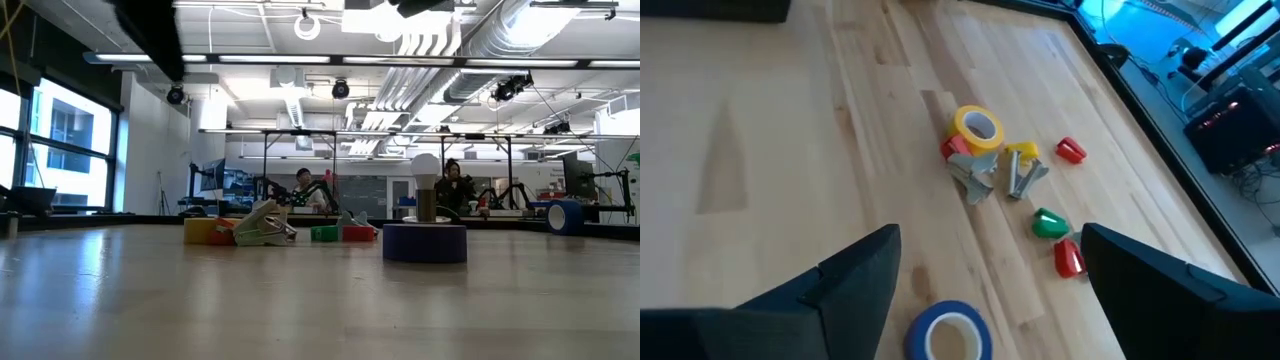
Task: Pick and place Stapler, Stapler remover, tape
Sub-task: Put the red stapler into the left green bin
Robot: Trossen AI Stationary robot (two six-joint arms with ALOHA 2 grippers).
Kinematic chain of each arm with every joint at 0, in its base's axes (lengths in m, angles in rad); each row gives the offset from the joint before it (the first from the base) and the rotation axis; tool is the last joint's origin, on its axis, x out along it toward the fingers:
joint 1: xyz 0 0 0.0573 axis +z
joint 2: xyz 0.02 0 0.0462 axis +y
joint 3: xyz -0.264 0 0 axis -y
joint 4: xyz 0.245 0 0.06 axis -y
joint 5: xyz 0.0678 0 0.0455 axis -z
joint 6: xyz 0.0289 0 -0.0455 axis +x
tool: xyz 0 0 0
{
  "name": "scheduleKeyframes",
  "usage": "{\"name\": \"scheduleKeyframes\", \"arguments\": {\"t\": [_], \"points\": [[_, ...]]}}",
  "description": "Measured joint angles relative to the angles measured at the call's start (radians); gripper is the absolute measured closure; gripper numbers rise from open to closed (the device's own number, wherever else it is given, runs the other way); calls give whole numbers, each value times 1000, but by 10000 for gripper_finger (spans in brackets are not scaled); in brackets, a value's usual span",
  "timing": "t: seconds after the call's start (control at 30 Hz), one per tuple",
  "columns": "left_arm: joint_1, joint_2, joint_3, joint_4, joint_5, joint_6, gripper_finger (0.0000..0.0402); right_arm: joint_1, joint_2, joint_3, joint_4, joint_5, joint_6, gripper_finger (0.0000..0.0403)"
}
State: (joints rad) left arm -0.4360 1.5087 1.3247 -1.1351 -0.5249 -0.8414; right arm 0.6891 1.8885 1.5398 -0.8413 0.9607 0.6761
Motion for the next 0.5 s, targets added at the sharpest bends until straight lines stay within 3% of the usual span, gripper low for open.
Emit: {"name": "scheduleKeyframes", "arguments": {"t": [0.27,0.5], "points": [[173,45,0,205,209,156,189,66,0,0,-3,33,5,100],[209,134,0,238,275,167,188,109,0,0,-89,85,93,100]]}}
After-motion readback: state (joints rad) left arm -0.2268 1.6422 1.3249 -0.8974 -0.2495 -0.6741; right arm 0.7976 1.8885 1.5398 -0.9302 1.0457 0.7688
